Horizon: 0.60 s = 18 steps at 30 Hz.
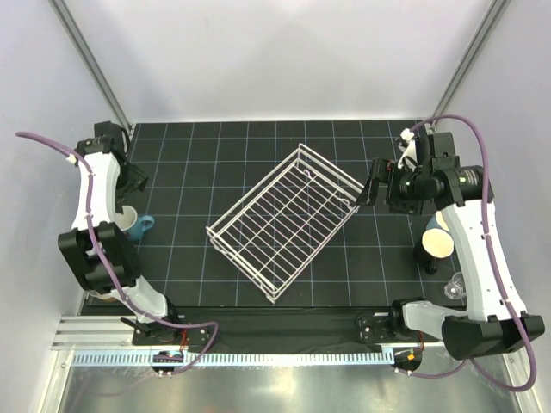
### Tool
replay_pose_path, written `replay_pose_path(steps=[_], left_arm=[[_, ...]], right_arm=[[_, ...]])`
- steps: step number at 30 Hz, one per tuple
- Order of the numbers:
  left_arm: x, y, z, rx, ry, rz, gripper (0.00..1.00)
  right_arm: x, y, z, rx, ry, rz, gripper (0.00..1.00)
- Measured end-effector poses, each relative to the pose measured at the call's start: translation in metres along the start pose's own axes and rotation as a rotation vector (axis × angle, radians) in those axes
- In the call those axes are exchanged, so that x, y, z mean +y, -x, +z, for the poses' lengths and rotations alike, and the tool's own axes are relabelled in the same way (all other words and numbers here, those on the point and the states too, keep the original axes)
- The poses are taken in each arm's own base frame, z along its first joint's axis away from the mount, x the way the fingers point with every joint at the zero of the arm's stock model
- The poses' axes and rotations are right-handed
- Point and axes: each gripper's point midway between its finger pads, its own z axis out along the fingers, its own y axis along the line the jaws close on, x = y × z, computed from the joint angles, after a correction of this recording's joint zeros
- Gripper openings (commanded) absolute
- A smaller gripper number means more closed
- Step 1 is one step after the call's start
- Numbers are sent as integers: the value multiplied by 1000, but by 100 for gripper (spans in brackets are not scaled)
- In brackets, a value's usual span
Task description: Load the cups into the dish rack
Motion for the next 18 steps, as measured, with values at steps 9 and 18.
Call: replay_pose_path(steps=[9, 18], left_arm=[[-3, 7, 24, -1, 65, -34, 79], [-3, 5, 54, 16, 141, -17, 76]], right_arm=[[-5, 3, 13, 55, -29, 11, 100], [-4, 10, 23, 89, -28, 21, 100]])
